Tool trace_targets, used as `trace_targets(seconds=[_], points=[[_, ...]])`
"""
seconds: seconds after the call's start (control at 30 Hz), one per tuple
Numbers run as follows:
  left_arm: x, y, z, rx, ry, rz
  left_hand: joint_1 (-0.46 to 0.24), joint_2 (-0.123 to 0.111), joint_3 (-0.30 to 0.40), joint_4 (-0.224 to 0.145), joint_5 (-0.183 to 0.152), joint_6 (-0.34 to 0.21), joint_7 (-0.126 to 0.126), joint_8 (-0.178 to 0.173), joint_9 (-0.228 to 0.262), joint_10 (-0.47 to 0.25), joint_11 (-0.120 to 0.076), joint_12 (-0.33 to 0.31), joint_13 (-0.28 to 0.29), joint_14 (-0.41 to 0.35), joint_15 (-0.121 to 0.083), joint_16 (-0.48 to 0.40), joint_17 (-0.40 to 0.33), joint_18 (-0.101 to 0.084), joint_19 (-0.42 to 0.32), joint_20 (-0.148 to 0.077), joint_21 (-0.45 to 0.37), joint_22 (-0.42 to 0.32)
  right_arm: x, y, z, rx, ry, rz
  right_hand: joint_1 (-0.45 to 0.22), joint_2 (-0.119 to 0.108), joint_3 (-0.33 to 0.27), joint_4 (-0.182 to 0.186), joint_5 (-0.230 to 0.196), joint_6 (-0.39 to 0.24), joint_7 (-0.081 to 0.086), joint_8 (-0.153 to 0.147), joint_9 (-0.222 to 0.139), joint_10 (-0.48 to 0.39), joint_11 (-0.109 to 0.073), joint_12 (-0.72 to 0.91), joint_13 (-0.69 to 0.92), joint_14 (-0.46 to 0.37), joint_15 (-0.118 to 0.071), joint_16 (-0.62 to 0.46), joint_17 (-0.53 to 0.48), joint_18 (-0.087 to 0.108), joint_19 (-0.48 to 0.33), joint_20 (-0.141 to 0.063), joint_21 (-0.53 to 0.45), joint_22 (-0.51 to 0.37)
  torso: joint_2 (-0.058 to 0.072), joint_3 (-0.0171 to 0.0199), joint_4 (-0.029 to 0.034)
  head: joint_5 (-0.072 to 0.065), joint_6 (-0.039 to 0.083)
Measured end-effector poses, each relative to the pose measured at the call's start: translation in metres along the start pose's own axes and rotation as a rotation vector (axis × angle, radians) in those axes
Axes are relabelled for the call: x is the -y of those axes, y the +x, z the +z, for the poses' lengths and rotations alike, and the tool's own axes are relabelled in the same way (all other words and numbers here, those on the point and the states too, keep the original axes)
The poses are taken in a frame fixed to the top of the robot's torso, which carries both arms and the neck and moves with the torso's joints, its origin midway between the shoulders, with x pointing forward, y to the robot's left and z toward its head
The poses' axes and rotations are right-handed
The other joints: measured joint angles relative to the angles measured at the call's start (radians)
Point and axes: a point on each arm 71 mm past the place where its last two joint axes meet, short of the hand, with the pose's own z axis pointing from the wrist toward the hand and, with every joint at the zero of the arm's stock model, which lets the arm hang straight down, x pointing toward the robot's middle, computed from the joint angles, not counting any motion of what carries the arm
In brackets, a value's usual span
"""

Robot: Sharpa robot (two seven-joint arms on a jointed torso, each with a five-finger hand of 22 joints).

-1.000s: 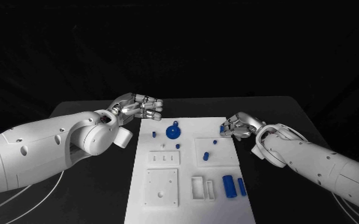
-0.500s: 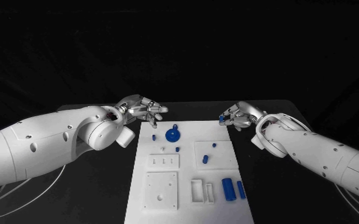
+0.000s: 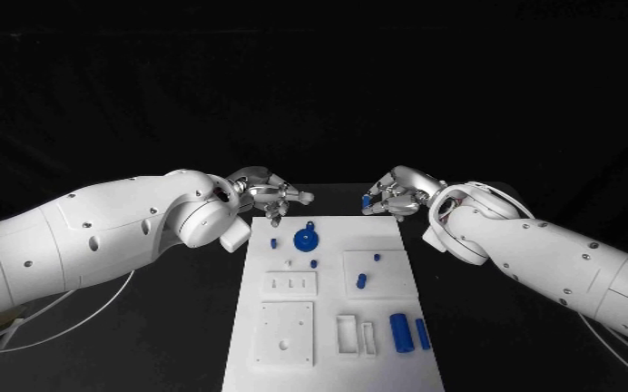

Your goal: Assemble the parts on the task board

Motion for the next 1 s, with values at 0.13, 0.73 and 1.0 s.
trace_targets(seconds=[0.13,0.73,1.0], points=[[0.000,0.008,0.005,-0.018,-0.045,0.030,-0.045,-0.047,0.047,0.051,0.007,0.009,-0.009,0.007,0.112,-0.019,-0.002,0.041,0.054,0.005,-0.005,0.027,0.047,0.000,-0.012,-0.002,0.023,0.022,-0.019,0.010,0.004,-0.028,-0.025,-0.003,-0.001,-0.001,0.007,0.007,0.000,0.000,0.000,0.000,0.000,0.000,0.000,0.000,0.002,0.000,0.000,0.000,0.001,0.000,0.000,0.000,0.006,0.000,-0.007,-0.0008,-0.0011,0.000,-0.005],[-0.001,0.022,0.010,-0.043,-0.126,0.087,-0.112,-0.161,0.103,0.255,0.040,-0.089,-0.038,0.161,0.694,-0.054,-0.013,0.084,0.086,0.009,-0.009,0.039,0.078,0.000,-0.026,-0.006,0.034,0.040,-0.059,0.039,0.011,-0.117,-0.071,-0.010,-0.004,-0.004,0.015,0.015,0.000,-0.002,0.002,-0.001,0.000,0.000,0.000,0.000,0.002,0.000,0.000,0.000,0.001,0.000,0.000,0.000,0.006,0.000,-0.011,-0.0015,-0.0020,-0.004,-0.012],[0.001,0.026,0.013,-0.049,-0.132,0.106,-0.116,-0.165,0.104,0.259,0.015,-0.089,-0.038,0.161,0.695,-0.058,-0.009,0.084,0.083,0.000,-0.010,0.039,0.064,0.000,-0.030,-0.002,0.034,0.040,-0.067,0.045,0.012,-0.138,-0.081,-0.010,-0.004,-0.004,0.018,0.018,0.004,-0.002,0.002,-0.004,0.000,0.000,0.000,0.000,0.003,0.000,0.000,0.000,0.001,0.000,0.000,0.000,0.006,0.000,-0.009,-0.0014,-0.0021,-0.006,-0.014]])
